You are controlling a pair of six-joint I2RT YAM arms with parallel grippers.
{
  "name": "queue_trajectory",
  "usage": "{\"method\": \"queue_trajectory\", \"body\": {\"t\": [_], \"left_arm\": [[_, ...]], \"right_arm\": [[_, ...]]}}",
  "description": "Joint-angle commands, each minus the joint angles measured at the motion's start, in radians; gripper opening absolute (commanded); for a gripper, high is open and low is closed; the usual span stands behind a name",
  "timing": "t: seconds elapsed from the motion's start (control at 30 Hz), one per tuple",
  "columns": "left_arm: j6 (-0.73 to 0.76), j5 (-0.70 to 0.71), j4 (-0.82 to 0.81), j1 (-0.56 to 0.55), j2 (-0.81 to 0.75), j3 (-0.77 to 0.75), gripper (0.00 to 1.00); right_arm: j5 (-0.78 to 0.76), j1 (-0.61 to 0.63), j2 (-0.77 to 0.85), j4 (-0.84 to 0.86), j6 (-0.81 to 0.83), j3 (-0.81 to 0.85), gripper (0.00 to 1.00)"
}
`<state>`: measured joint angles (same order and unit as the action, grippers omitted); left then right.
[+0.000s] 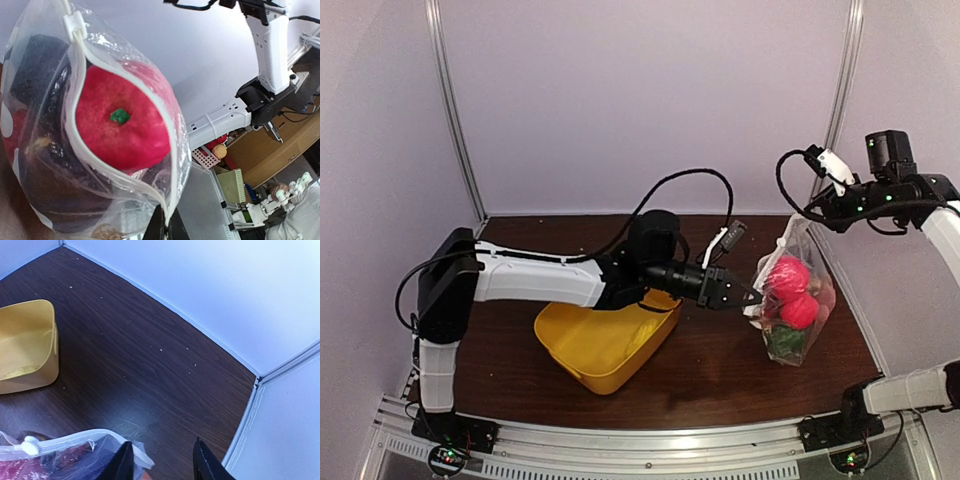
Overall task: Place the food in the zip-top bag and seal the zipper
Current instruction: Pass from the right arm to the left, then adjust the zipper food storage bag at the center of the board.
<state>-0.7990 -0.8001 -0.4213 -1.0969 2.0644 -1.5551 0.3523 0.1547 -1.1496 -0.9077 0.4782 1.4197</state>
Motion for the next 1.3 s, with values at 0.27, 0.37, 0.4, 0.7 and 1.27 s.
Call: {"method": "queue_trajectory", "body": {"t": [0.27, 0.37, 0.4, 0.7, 1.27], "left_arm": [[-0.240, 0.154, 0.080, 0.003, 0.153, 0.019, 0.00], [-0.227, 0.167, 0.087, 0.005, 0.120, 0.038, 0.00], [-0.225, 0.163, 0.078, 0.005, 0.109, 0.048, 0.00], [-0.195, 0.094, -0.041, 0.003, 0.005, 0.081, 0.00], [-0.103, 0.135, 0.096, 0.003, -0.039, 0.025, 0.00]], "right_arm": [[0.057, 0.274, 0.028, -0.020, 0.102, -0.228, 0.70], [0.056, 0.295, 0.026, -0.052, 0.112, -0.262, 0.75], [0.055, 0.304, 0.029, -0.047, 0.102, -0.272, 0.76], [-0.079, 0.359, -0.044, 0.042, -0.022, -0.308, 0.75], [0.003, 0.345, 0.071, -0.086, -0.016, -0.223, 0.77]]}}
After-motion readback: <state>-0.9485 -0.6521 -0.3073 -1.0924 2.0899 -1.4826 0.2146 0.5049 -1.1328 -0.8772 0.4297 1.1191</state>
